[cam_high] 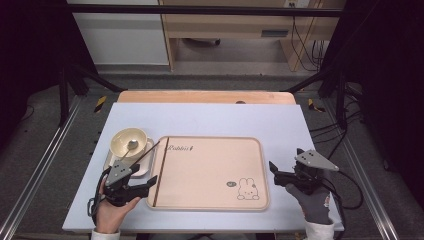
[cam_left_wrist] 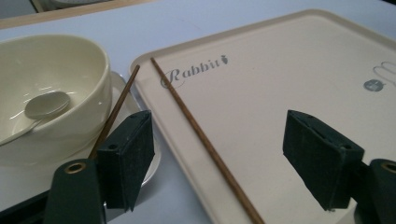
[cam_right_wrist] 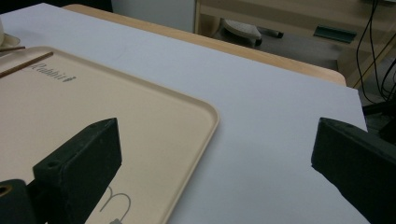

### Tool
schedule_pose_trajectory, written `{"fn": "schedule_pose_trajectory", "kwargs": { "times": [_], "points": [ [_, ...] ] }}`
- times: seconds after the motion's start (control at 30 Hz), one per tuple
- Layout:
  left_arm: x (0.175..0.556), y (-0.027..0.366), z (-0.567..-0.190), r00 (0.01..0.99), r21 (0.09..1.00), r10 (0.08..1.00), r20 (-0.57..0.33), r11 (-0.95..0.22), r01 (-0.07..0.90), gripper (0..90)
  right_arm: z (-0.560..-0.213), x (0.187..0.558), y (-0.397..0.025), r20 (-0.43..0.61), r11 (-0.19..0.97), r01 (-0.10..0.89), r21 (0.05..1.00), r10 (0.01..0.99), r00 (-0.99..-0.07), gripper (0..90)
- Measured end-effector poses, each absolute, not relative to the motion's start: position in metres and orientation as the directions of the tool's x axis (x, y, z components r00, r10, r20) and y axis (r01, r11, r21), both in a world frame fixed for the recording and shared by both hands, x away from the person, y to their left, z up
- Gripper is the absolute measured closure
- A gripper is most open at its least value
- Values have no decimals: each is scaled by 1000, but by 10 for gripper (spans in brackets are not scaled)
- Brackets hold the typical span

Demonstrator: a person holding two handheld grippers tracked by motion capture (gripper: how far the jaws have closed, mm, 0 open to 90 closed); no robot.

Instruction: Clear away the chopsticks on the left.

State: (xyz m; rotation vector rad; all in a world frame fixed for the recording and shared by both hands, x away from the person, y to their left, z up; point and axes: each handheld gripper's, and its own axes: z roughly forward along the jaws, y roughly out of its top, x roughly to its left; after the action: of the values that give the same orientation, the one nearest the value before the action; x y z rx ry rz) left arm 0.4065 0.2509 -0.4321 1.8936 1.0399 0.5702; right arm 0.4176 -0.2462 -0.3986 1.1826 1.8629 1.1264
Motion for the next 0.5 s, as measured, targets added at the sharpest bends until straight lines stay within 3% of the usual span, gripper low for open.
{"fn": "schedule_pose_trajectory", "kwargs": {
  "times": [0.5],
  "points": [
    [410, 275, -445, 554, 823, 832, 18, -327, 464, 234, -398, 417, -247, -70, 218, 359, 907, 922, -382, 19]
  ]
}}
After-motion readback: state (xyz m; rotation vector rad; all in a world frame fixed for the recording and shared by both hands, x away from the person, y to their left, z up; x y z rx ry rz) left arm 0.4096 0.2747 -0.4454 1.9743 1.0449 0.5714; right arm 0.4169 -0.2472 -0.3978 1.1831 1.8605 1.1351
